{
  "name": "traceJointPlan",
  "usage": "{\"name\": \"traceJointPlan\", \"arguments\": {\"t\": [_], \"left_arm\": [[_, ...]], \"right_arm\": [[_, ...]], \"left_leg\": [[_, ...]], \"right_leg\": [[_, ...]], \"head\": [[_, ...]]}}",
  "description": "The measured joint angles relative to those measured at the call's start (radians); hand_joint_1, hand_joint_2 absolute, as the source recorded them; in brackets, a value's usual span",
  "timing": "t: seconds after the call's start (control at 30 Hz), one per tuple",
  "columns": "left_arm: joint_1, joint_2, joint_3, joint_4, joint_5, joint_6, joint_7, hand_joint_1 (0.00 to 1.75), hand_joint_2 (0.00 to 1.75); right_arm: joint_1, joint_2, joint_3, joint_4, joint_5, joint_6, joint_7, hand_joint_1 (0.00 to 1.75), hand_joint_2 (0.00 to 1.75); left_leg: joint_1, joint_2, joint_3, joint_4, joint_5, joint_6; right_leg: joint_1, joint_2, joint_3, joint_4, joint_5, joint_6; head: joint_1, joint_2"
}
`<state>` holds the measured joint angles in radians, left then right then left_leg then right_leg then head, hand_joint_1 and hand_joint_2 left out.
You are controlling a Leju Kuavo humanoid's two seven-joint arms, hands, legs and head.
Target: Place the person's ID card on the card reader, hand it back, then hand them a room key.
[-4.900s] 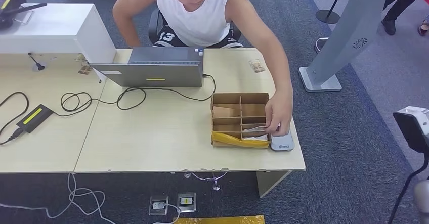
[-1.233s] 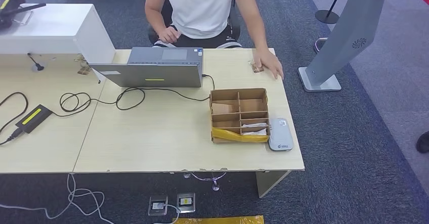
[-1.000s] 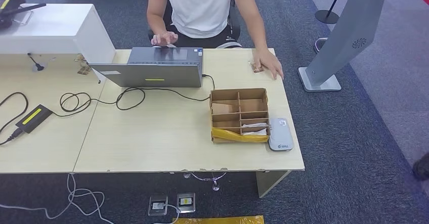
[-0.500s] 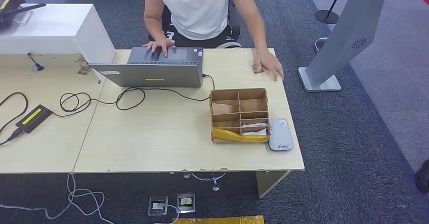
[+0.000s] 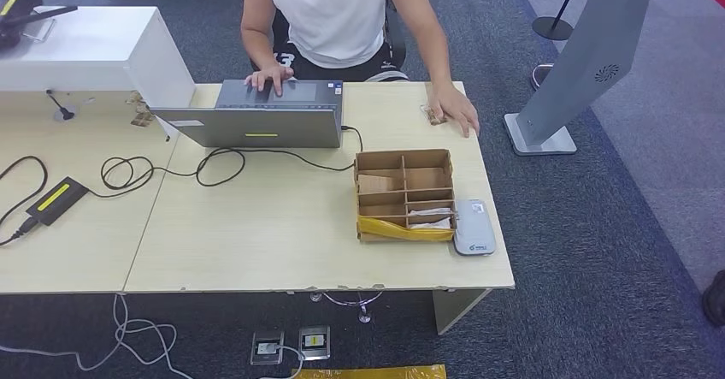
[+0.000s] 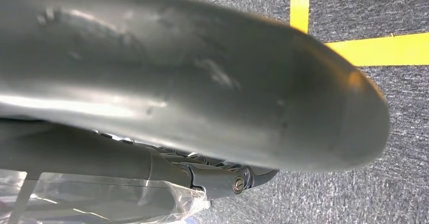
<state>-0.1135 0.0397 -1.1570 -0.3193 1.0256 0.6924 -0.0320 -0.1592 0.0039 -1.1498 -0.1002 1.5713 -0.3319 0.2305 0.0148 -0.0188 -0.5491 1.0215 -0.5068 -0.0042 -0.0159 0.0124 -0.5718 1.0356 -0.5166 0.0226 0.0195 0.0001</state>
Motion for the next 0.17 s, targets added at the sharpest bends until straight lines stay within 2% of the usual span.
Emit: {"name": "traceJointPlan", "arguments": {"t": [0.17], "left_arm": [[0.000,0.000,0.000,0.000,-0.002,0.000,0.000,0.00,1.75]], "right_arm": [[0.000,0.000,0.000,0.000,0.000,0.000,0.000,0.00,0.00]], "left_leg": [[0.000,0.000,0.000,0.000,0.000,0.000]], "right_leg": [[0.000,0.000,0.000,0.000,0.000,0.000]], "head": [[0.000,0.000]]}}
